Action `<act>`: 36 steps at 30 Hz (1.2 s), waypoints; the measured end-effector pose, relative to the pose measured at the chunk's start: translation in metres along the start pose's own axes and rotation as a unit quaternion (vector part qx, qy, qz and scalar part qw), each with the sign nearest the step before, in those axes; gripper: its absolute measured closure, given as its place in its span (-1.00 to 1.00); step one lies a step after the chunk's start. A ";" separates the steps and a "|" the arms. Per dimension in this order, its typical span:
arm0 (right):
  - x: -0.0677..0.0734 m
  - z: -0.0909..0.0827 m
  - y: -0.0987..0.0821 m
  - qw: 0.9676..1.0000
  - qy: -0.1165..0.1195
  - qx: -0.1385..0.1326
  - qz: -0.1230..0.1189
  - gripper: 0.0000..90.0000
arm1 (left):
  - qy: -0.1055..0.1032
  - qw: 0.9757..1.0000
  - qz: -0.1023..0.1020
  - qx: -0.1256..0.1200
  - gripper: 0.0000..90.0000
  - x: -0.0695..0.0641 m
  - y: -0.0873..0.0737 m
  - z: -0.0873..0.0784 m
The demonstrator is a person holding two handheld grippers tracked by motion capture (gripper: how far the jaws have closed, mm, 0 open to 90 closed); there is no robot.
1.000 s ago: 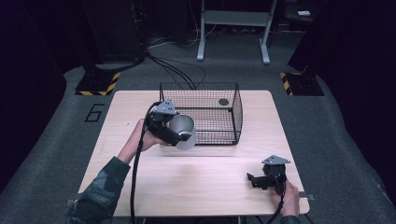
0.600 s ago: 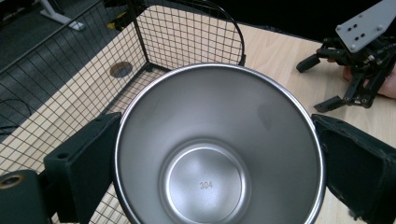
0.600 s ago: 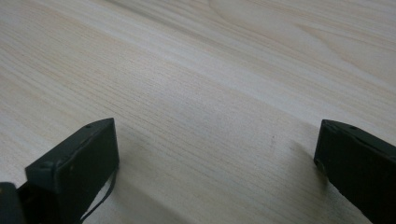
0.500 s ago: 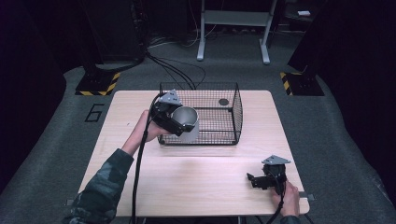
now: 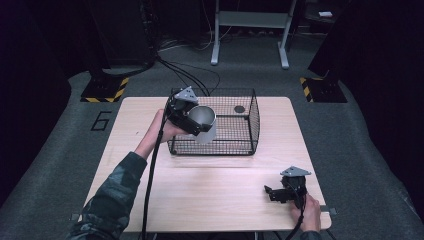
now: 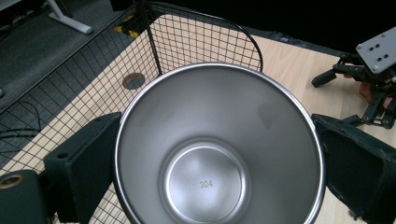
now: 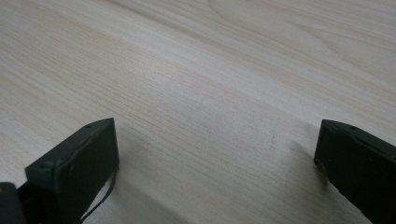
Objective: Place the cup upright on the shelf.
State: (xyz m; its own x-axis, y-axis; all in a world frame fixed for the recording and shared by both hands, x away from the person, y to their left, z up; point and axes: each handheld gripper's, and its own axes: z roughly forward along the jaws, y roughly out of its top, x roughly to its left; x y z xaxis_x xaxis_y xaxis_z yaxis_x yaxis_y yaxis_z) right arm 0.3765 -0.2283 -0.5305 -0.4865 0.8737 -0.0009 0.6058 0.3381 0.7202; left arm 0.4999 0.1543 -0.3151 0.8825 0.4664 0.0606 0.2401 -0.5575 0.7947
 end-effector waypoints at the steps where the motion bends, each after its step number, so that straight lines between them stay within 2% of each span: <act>1: 0.000 0.000 0.000 1.000 0.000 0.000 0.001 -1.00 | 0.000 1.000 -0.003 -0.001 -0.86 0.001 0.001 0.001; 9: 0.000 0.000 0.000 1.000 0.000 0.000 0.001 -1.00 | 0.008 1.000 -0.011 0.003 -0.86 0.009 0.007 0.010; 10: 0.000 0.000 0.000 1.000 0.000 0.000 0.001 -1.00 | 0.006 1.000 -0.007 0.009 -0.86 0.011 0.008 0.011; 19: 0.000 0.000 0.000 1.000 0.001 0.001 0.004 -1.00 | 0.017 1.000 -0.022 0.003 -0.86 0.023 0.014 0.021; 25: 0.000 0.000 0.000 1.000 0.001 0.002 0.003 -1.00 | 0.026 0.999 -0.027 0.010 -0.86 0.031 0.016 0.029; 36: 0.000 0.000 0.000 1.000 0.001 0.000 0.003 -1.00 | 0.037 0.998 -0.041 0.028 -0.86 0.045 0.016 0.054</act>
State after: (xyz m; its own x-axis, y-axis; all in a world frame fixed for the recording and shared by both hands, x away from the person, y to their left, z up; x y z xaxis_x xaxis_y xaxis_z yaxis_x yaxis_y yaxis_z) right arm 0.3768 -0.2280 -0.5304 -0.4843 0.8749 0.0044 0.6091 0.3336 0.7195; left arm 0.5655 0.1297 -0.3321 0.8271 0.5605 0.0426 0.3348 -0.5521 0.7636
